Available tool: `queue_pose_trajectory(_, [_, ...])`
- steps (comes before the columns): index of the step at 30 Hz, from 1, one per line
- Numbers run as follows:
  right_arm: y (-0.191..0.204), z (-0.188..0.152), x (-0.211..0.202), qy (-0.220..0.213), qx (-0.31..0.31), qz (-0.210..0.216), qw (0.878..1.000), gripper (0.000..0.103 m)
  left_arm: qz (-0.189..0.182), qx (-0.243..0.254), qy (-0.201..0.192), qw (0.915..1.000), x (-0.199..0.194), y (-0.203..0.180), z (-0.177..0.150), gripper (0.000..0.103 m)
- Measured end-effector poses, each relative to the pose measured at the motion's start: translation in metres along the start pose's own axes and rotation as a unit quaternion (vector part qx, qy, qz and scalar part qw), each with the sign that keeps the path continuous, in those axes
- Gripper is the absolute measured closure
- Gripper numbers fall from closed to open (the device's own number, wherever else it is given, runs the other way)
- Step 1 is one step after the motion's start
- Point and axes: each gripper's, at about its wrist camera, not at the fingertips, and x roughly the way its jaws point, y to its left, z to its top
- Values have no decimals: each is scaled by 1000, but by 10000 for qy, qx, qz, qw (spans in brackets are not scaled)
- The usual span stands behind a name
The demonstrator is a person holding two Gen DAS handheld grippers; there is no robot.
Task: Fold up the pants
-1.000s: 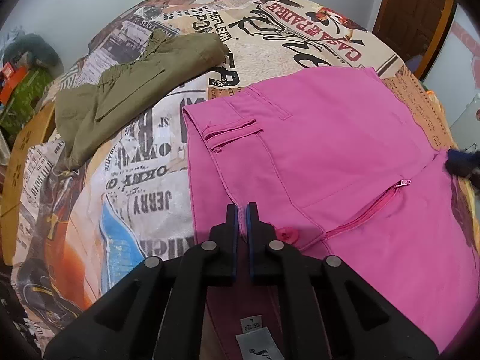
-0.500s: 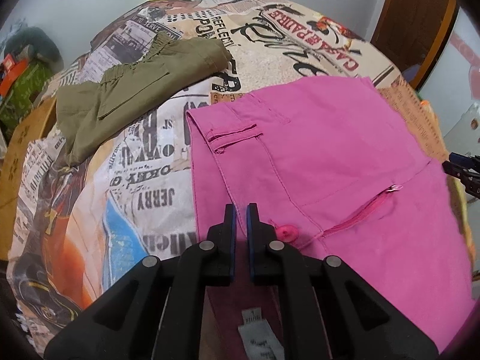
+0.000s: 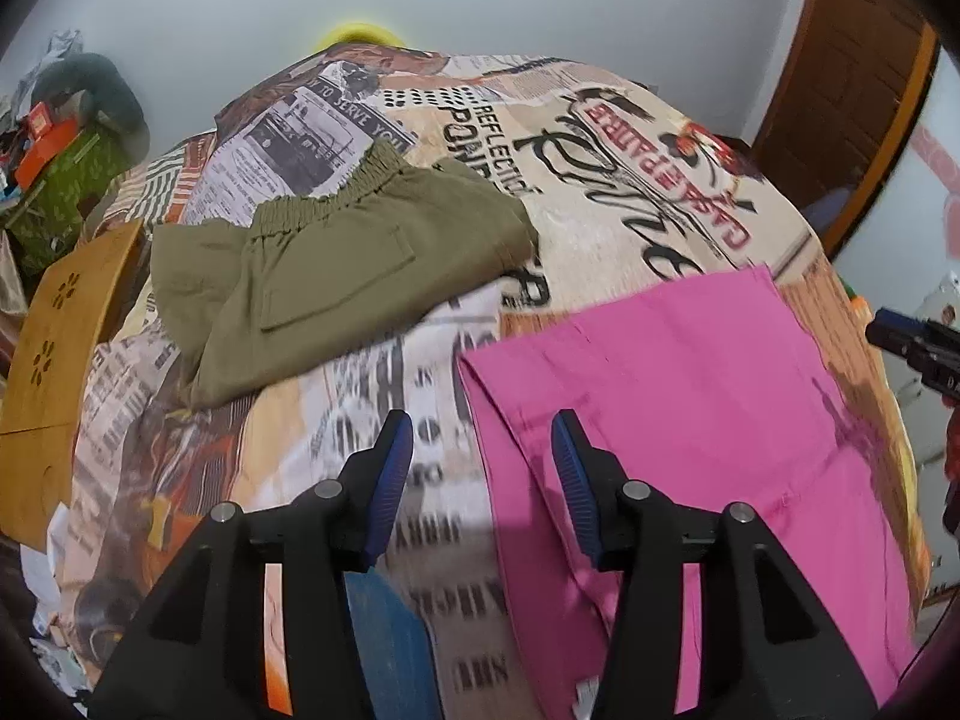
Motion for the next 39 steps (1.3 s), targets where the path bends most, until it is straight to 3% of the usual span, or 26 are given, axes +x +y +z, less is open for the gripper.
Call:
queue_pose_trajectory(3, [0,8,12,8,77,180,9998,50,-21,-1,104,9999,19,-1,12,55])
queue_pose_trajectory(9, [-9,24,48,155,208,281,9993,50,-113,-21,527,9985,62,-6,19,55])
queue_pose_trajectory(13, [-17,33,72,336,152,177,9992,50,-324,-382,833,9953,86,5,17,55])
queue_pose_trajectory(17, [-20,38,87,307,103,277,9991,50,-520,-504,820,9940,90,11,16,57])
queue_pose_trajectory(20, [-19,39,98,325,76,281,9990,50,-509,-473,817,9942,92,10,16,64])
queue_pose_trajectory(24, [-14,35,111,423,-80,208,9989,65,-292,-438,775,9956,97,10,19,90])
queue_pose_trajectory(26, [-12,32,111,315,-181,117,9993,68,-188,-414,707,9965,96,8,19,91])
queue_pose_trajectory(28, [-14,32,111,229,-172,-77,9996,94,-40,-270,596,9978,92,2,19,92])
queue_pose_trajectory(34, [-14,36,108,222,-272,-189,9992,99,173,40,204,9996,75,-5,21,95])
queue_pose_trajectory(39, [-11,47,86,-109,-146,-43,9998,100,248,119,-32,9996,51,0,28,96])
